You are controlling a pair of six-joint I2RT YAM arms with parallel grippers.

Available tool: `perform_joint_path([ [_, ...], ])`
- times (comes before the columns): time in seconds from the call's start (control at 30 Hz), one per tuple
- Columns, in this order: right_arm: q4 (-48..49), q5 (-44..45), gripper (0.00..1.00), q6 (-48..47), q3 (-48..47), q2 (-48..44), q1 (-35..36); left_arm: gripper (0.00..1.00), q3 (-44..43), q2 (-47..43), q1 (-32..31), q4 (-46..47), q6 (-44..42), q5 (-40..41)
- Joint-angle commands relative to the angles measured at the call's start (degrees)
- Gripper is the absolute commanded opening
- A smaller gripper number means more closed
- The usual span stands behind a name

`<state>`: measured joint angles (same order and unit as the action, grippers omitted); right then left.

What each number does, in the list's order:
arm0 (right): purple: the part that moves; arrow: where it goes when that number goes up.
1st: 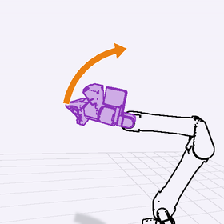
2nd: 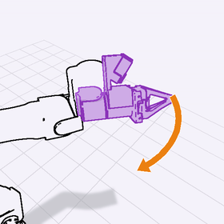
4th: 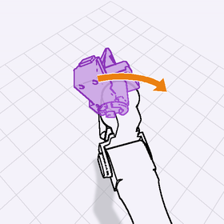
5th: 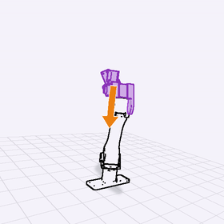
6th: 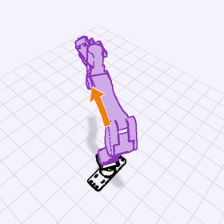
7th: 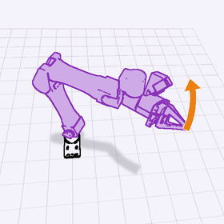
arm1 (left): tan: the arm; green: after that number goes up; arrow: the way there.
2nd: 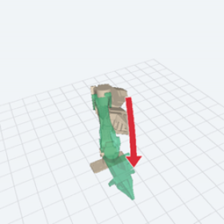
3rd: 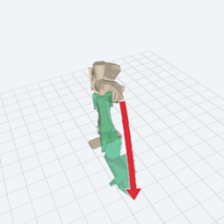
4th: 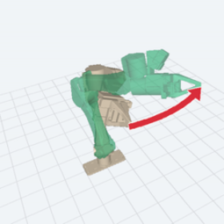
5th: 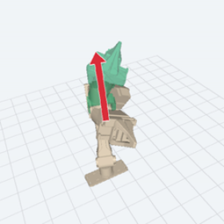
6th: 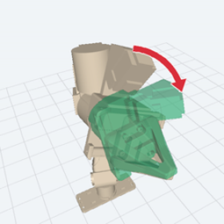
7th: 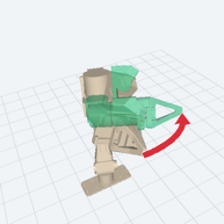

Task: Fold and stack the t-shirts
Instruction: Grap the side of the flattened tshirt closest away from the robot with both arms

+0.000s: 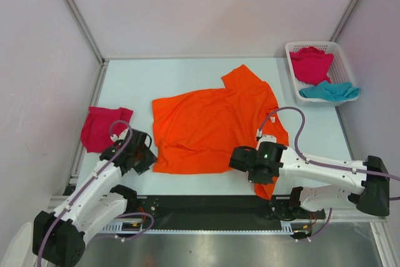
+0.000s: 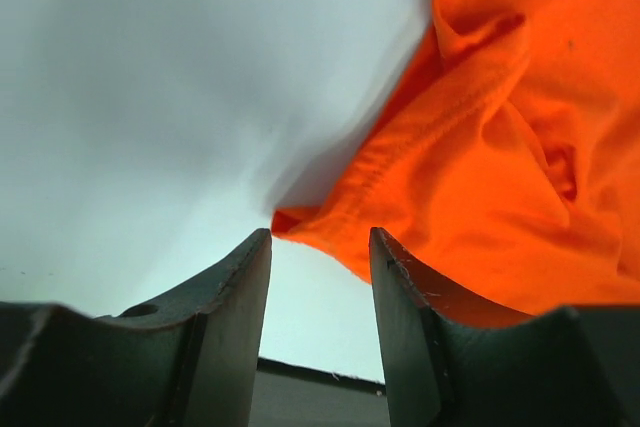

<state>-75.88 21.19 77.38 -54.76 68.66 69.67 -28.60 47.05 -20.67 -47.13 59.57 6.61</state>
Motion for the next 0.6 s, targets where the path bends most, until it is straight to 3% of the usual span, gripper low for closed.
perform_joint_path([
  [0.0, -5.25, 2.01, 0.00, -0.13, -0.08, -1.86, -0.32, 0.50, -2.08, 2.78, -0.60, 0.11, 1.78, 7.01],
  [0.23, -6.82, 2.28, 0.00, 0.13, -0.69, -2.48, -0.76, 0.47, 2.14, 6.21, -1.22, 5.82, 3.01, 3.59],
  [0.57, -6.83, 2.01, 0.00, 0.31, -0.61, -1.78, -0.85, 0.44, 2.14, 3.05, -2.36, 6.09, 3.45, 0.95],
])
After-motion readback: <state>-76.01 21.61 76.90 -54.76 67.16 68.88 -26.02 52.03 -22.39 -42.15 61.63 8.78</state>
